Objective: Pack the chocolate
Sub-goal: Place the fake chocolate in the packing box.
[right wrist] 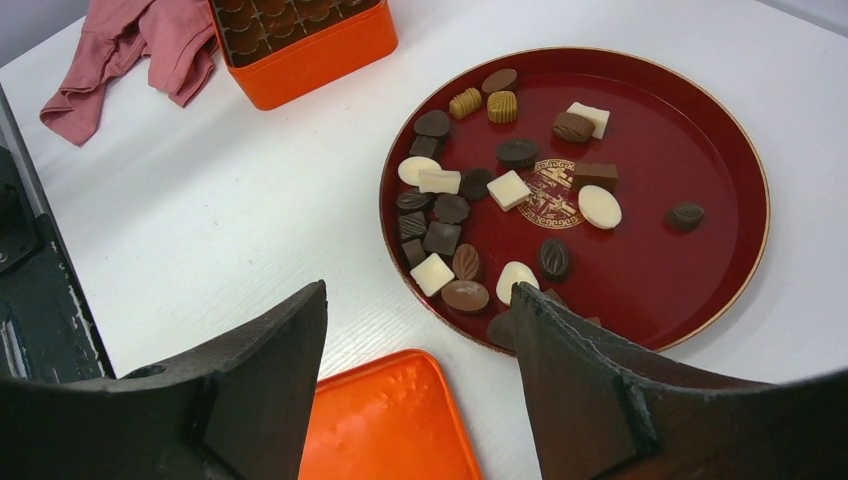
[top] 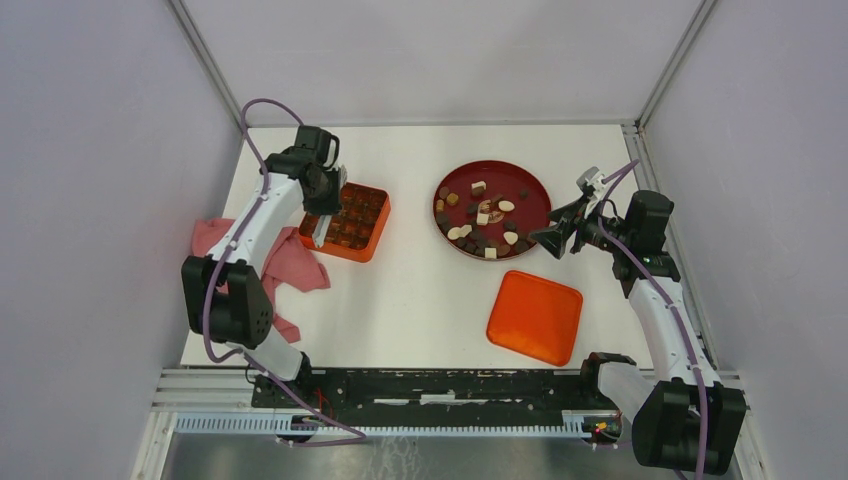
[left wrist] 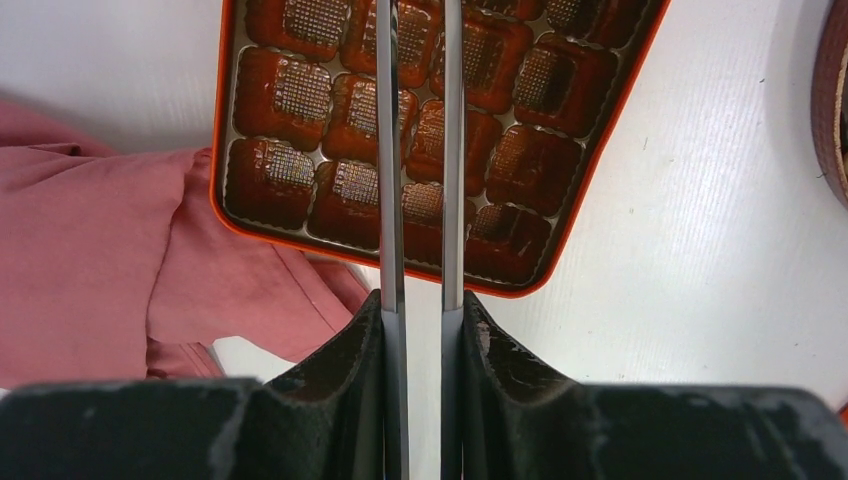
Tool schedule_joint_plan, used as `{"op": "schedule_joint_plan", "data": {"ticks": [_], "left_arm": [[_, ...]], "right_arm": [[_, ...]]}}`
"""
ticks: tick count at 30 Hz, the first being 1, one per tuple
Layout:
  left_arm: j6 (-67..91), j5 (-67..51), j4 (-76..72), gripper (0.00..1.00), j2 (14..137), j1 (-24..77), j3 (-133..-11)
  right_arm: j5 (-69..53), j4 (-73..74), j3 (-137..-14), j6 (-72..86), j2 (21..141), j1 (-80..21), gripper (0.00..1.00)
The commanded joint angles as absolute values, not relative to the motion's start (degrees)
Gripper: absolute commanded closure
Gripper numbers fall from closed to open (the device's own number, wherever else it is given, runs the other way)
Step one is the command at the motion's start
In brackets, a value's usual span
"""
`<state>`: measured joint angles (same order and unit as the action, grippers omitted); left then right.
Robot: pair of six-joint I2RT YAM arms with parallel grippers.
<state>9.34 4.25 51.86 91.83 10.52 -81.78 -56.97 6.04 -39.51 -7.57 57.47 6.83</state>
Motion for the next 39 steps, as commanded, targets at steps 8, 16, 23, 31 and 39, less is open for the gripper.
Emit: {"op": "schedule_joint_plan", "data": {"ticks": [8,16,23,31,39], "left_arm": [[6.61,5.14,51.72,0.92,93.55,10.58,-81.93],[6.55,5.15,51.93,0.89,94.54,10.63,-81.77],[6.51,5.27,51.94,0.82,95.23,10.63,-81.89],[6.50,5.40,52.13,0.72,95.19,10.64,-81.92],[6.42,6.00,52.47,0.66,95.59,10.63,-82.50]], "right_arm": [[-58.10,3.35,-39.11,-7.56,56.99,7.03,0.27],[-58.10,3.30,-39.11,-7.56,56.96,7.03,0.27],[-58.10,3.34,-39.11,-7.56,57.02,7.03,0.27],[-58.10,3.29,-39.11,-7.55,56.98,7.01,0.27],[-58.18,3.26,-39.11,-7.47,56.96,7.03,0.27]]}}
